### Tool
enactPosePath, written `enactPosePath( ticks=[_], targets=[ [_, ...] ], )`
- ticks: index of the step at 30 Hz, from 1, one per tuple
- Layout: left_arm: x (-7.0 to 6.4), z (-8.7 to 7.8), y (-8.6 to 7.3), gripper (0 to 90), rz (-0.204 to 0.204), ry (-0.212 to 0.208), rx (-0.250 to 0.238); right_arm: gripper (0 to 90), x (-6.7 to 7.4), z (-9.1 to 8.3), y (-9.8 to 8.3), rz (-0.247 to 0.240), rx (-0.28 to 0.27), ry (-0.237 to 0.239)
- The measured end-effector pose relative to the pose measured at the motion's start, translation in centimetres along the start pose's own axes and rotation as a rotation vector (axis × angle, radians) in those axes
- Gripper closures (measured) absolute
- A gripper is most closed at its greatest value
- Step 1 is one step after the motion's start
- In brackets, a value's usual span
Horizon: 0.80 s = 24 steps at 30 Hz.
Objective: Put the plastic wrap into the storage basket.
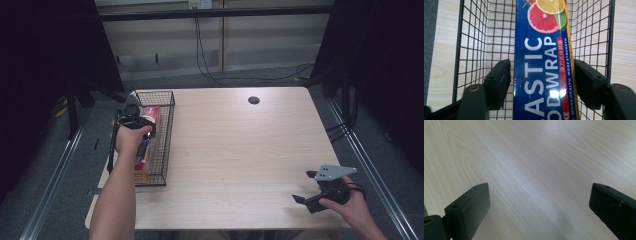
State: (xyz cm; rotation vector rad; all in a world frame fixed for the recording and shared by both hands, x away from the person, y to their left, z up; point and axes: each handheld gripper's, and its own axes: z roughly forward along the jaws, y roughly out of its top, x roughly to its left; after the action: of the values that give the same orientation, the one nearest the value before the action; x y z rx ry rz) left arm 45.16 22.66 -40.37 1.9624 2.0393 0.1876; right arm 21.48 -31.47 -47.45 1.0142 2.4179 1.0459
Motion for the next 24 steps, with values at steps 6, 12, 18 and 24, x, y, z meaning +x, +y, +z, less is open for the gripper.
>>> enactPosePath(
  ticks=[6,12,18,24],
  targets=[
    [0.1,-0.2,0.0,24.5,-0.004,-0.022,-0.017,3.1,0.0,-0.1,-0.2,0.003,0.002,-0.005],
    [0.0,-1.3,0.1,20.6,0.004,-0.036,-0.047,3.2,0.1,-0.3,-0.1,0.005,-0.002,-0.009],
    [-0.5,-3.5,0.3,17.8,0.021,-0.065,-0.086,3.1,0.2,-0.5,-0.3,0.006,-0.004,-0.010],
    [-1.2,-5.3,0.4,16.3,0.041,-0.105,-0.104,3.2,0.1,-0.9,-0.2,0.010,-0.015,-0.016]
  ],
)
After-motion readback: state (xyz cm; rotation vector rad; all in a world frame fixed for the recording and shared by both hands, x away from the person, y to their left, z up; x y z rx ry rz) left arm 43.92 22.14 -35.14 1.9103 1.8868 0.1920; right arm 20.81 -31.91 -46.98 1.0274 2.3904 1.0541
